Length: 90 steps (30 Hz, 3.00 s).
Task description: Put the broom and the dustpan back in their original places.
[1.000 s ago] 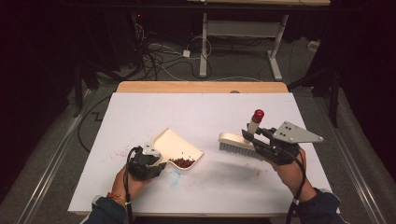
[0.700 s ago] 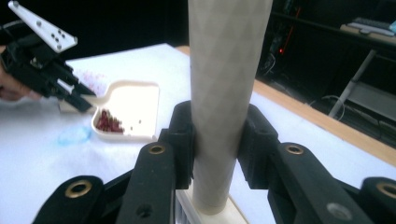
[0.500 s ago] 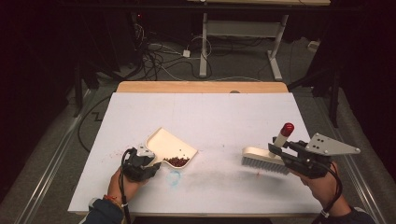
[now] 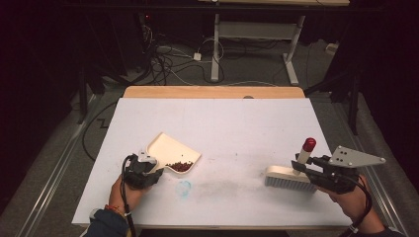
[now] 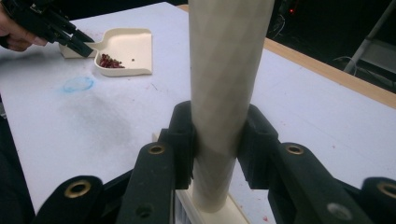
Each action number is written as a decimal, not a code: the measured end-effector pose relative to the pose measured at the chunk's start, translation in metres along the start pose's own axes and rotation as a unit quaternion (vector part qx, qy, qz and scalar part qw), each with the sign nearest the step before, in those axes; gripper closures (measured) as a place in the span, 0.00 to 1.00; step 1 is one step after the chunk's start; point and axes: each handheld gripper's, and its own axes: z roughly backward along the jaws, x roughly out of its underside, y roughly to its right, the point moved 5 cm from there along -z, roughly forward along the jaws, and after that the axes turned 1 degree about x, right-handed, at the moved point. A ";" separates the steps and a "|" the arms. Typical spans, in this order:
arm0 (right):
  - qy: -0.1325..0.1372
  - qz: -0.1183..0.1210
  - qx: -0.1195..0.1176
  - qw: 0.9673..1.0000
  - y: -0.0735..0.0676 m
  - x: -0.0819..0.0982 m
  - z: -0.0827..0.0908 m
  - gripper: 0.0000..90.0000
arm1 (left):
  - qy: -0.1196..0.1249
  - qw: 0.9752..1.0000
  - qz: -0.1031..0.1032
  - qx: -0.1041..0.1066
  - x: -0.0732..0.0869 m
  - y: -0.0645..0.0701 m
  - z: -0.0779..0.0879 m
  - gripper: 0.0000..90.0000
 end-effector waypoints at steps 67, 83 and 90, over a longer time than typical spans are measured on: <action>-0.011 -0.067 0.192 0.979 0.084 -0.011 -0.120 0.18 | 0.122 0.985 -0.122 -0.002 0.007 0.019 0.019 0.17; 0.027 -0.059 0.171 0.983 0.066 -0.028 -0.109 0.19 | 0.128 0.983 -0.132 0.004 0.006 0.025 0.021 0.17; 0.038 -0.045 0.171 0.983 0.057 -0.034 -0.101 0.20 | 0.126 0.983 -0.135 0.003 0.006 0.026 0.020 0.17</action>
